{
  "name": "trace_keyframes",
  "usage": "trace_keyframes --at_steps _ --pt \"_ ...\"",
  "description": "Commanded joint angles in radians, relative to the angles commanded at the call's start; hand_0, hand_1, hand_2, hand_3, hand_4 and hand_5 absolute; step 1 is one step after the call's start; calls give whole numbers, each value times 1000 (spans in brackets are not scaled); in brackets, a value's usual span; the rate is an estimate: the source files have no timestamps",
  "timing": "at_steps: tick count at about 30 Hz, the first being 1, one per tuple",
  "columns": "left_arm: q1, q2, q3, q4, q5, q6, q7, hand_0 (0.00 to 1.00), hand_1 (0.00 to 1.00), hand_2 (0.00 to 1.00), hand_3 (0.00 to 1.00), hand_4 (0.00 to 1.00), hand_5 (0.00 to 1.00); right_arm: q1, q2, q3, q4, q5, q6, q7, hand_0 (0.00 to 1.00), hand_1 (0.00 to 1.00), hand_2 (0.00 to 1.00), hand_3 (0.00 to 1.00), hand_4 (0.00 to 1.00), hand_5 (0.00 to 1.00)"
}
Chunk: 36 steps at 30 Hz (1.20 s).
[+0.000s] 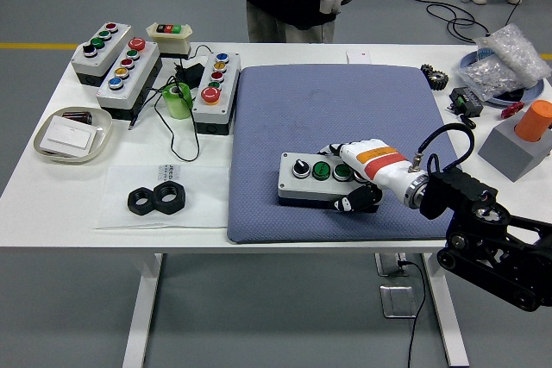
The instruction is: Pick up the button,place it on the desk,press the button,press the button
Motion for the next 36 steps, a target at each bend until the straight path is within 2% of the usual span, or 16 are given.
trace_keyframes --at_steps 1,2,7,8,13,14,19,20,24,26,31,32,34,36 --pt "0 0 -1 0 1 0 1 738 774 844 763 527 998 0 -1 4 1 -7 2 2 611 596 731 998 818 89" --pt "1 0 -2 0 2 0 1 738 774 845 763 527 998 0 -2 7 2 -12 3 4 715 677 901 998 876 68" --pt "1 1 2 0 -4 0 -1 738 774 845 763 527 998 -1 -7 19 7 -35 23 11 715 677 901 998 876 68" --pt "1 1 3 0 -6 0 -2 738 774 845 763 527 998 -1 -9 21 9 -38 26 12 780 732 994 998 916 74" --pt "0 1 7 0 -12 1 -4 738 774 845 763 527 998 2 -11 27 8 -41 35 19 780 732 994 998 916 74" --pt "-1 1 7 0 -13 1 -4 738 774 846 762 527 998 2 -11 29 8 -41 35 20 890 827 998 998 937 86" --pt "-3 2 11 0 -20 2 -6 738 774 846 762 527 998 1 -16 45 13 -45 34 22 890 827 998 998 937 86" --pt "-4 1 12 0 -20 2 -7 738 775 846 762 527 998 2 -17 48 15 -46 42 19 921 853 998 998 955 91" --pt "-6 2 12 1 -22 2 -7 738 775 846 762 527 998 -2 -26 58 35 -54 62 12 921 853 998 998 955 91" --pt "-6 2 15 1 -26 2 -8 738 774 844 763 526 998 -12 -38 75 61 -56 73 8 934 863 998 998 955 90" --pt "-7 3 18 2 -33 3 -12 738 774 844 763 526 998 -47 -89 158 178 -43 88 -3 934 863 998 998 955 90" --pt "-7 3 18 2 -33 2 -12 738 774 844 763 527 998 -55 -102 177 204 -41 80 -10 931 837 998 998 944 154" --pt "-6 3 17 2 -33 2 -12 738 774 844 763 527 998 -67 -121 207 246 -39 66 -24 931 837 998 998 944 154" --pt "-6 4 19 2 -34 2 -12 738 774 844 763 527 998 -84 -148 230 282 -25 4 -41 931 837 998 998 944 154"
